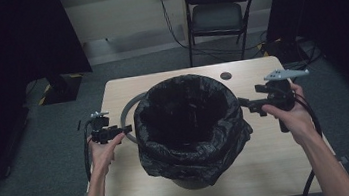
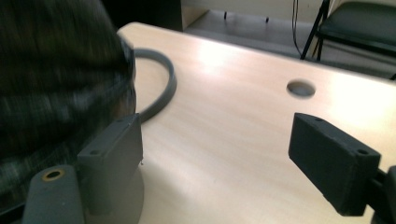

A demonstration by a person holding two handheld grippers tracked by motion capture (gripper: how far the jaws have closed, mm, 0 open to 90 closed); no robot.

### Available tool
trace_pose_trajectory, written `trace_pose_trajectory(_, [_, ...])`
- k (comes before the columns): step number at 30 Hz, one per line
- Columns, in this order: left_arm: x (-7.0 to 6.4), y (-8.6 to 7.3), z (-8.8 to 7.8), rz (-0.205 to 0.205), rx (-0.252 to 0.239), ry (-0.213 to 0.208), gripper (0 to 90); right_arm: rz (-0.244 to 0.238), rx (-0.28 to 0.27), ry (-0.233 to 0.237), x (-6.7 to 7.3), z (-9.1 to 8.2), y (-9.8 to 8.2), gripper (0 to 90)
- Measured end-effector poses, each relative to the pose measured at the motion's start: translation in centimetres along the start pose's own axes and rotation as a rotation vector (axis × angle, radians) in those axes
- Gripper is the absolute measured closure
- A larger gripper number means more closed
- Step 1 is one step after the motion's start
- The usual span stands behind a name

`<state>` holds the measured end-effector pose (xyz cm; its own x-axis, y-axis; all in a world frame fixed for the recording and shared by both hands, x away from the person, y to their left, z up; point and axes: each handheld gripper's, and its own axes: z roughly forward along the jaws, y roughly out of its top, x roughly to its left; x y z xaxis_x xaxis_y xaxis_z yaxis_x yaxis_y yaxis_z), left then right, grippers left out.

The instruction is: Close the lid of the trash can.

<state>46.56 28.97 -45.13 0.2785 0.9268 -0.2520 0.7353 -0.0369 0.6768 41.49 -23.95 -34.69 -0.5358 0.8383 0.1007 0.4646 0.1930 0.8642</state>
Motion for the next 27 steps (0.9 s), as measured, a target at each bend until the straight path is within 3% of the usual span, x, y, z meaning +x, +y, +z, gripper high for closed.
trace_pose_trajectory(2, [0.3,-0.3,0.9,0.004,0.033,0.053,27.4,0.001,0.031,-0.001,0.5,0.6,-1.8,16.9])
trace_pose_trajectory(5, [0.6,-0.8,1.8,-0.013,0.061,0.060,26.7,-0.025,0.110,0.010,1.2,1.4,-4.2,17.0])
trace_pose_trajectory(7, [0.5,-1.0,2.4,0.002,0.078,0.083,29.0,-0.045,0.130,0.009,1.7,1.7,-5.8,17.2])
trace_pose_trajectory(10, [0.3,-1.0,3.1,-0.007,0.099,0.100,31.7,-0.090,0.173,-0.014,2.3,2.3,-8.1,17.3])
trace_pose_trajectory(13, [0.0,-1.0,2.9,-0.010,0.122,0.106,37.8,-0.076,0.202,-0.016,2.4,2.8,-10.4,17.5])
trace_pose_trajectory(15, [0.1,-1.2,2.5,-0.003,0.137,0.134,39.2,-0.068,0.222,-0.035,2.1,2.9,-11.6,17.5])
trace_pose_trajectory(18, [0.3,-1.8,1.7,0.034,0.166,0.203,47.0,-0.049,0.223,-0.046,1.6,2.5,-12.8,17.6])
trace_pose_trajectory(24, [1.6,-2.3,0.3,-0.026,0.195,0.278,56.9,-0.035,0.228,-0.072,0.6,2.2,-14.1,17.6])
trace_pose_trajectory(27, [1.4,-2.0,0.5,-0.016,0.211,0.304,58.1,-0.034,0.243,-0.075,0.5,2.5,-14.7,17.6])
